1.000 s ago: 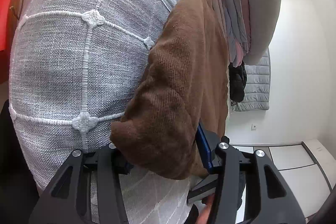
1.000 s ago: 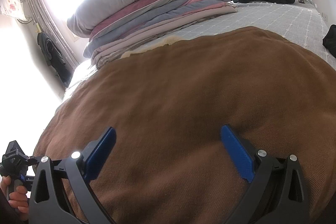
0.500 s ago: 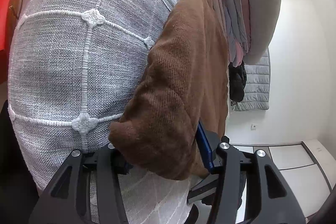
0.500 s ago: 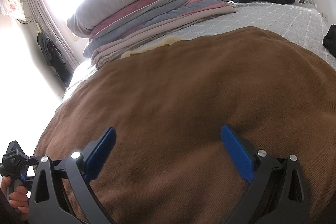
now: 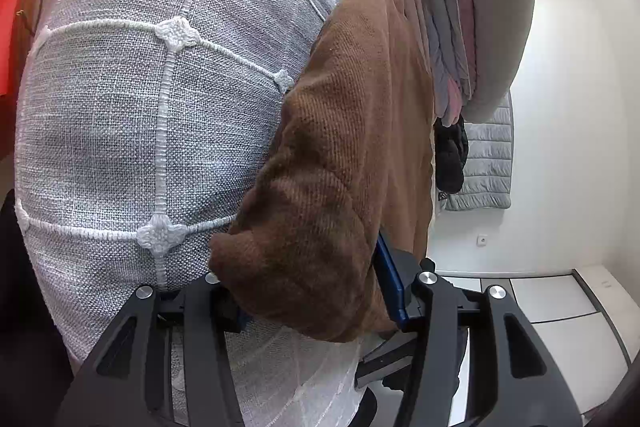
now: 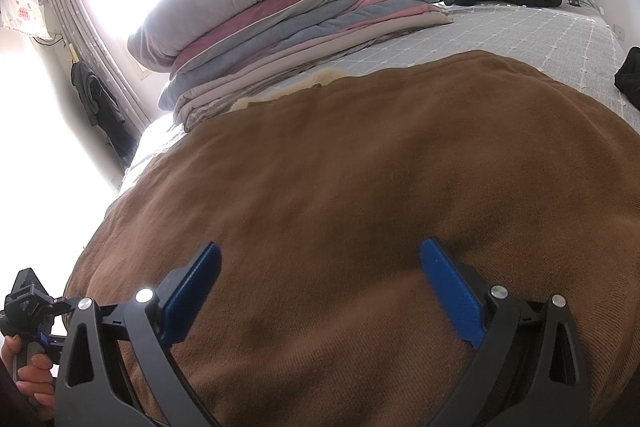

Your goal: Fold large clothes

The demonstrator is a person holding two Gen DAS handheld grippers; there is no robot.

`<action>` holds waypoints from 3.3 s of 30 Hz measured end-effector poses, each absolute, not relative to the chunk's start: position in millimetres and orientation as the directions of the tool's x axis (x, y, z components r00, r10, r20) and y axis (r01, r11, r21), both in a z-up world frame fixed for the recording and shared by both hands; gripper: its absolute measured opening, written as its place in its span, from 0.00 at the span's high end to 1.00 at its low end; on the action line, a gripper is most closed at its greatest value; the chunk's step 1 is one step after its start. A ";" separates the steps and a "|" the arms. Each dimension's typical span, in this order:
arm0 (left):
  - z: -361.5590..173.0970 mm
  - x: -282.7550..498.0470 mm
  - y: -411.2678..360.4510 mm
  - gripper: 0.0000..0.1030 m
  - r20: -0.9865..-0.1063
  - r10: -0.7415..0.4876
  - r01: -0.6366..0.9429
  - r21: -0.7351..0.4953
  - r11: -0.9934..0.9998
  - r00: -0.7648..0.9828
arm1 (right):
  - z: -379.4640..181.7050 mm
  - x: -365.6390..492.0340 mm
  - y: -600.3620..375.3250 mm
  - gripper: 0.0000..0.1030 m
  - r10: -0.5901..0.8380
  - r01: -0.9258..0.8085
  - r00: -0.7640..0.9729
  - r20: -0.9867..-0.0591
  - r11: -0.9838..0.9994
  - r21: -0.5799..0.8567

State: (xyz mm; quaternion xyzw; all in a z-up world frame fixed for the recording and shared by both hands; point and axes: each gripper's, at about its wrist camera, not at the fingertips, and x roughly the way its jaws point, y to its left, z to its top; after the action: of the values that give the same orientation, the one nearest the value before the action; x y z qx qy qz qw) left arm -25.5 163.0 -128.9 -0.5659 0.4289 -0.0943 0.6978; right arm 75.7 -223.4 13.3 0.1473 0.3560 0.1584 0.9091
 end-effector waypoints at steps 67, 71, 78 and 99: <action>-119.4 -30.2 157.3 0.52 -0.516 -0.574 -0.350 -0.856 0.382 0.636 | 54.9 66.2 -207.4 0.07 0.443 -0.327 0.706 -0.553 0.896 0.300; -116.6 -23.3 150.7 0.44 -0.534 -0.575 -0.349 -0.844 0.407 0.620 | 11.9 91.5 -190.1 0.06 0.351 -0.261 0.578 -0.737 0.935 0.241; -101.9 -16.8 134.2 0.41 -0.604 -0.515 -0.342 -0.785 0.516 0.608 | 14.2 90.0 -175.6 0.06 0.289 -0.265 0.596 -0.749 0.952 0.155; -72.0 -21.3 108.6 0.38 -0.746 -0.279 -0.329 -0.553 0.766 0.604 | 64.9 37.2 -211.1 0.07 0.416 -0.298 0.723 -0.551 0.908 0.295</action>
State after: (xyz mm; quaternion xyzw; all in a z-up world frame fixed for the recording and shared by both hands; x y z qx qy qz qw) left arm -21.3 108.6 -72.0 -0.3419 0.4446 0.0149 0.8278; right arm 37.2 -211.1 64.9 0.0931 0.3179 0.1933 0.9235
